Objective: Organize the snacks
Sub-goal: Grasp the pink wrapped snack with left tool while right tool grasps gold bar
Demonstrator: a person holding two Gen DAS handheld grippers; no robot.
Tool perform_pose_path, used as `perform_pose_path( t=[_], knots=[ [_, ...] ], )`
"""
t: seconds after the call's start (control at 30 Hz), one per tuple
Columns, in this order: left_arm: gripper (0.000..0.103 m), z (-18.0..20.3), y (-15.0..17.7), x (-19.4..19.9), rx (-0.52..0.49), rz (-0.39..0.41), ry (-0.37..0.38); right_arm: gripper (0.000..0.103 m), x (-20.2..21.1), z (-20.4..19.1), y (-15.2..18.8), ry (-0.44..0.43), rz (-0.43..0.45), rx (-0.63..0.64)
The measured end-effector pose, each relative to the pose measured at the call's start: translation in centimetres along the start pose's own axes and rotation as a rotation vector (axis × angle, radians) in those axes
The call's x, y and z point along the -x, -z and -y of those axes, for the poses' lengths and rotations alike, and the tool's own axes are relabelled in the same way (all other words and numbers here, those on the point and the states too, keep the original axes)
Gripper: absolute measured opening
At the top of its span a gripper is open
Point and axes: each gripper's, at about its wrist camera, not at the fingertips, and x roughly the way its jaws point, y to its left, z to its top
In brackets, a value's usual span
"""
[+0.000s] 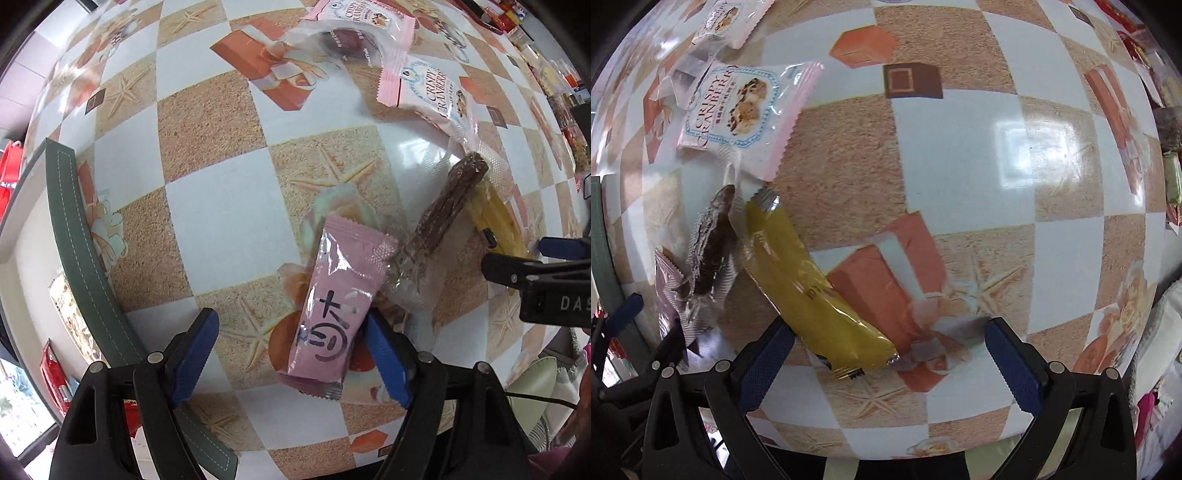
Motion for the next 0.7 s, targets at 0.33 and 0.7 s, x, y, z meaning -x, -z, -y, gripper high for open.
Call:
perform_pose_path(
  t=[0.33,0.7],
  knots=[
    [0.103,0.7,-1.1,-0.6,-0.100,-0.006,-0.005,0.103,1.1,-4.3,-1.5,0.066,0.064,0.299],
    [0.102,2.4,-3.4,-0.5,-0.152,-0.011,-0.013,0.103,1.6,-5.6,-1.3,0.075,0.057,0.323]
  ],
)
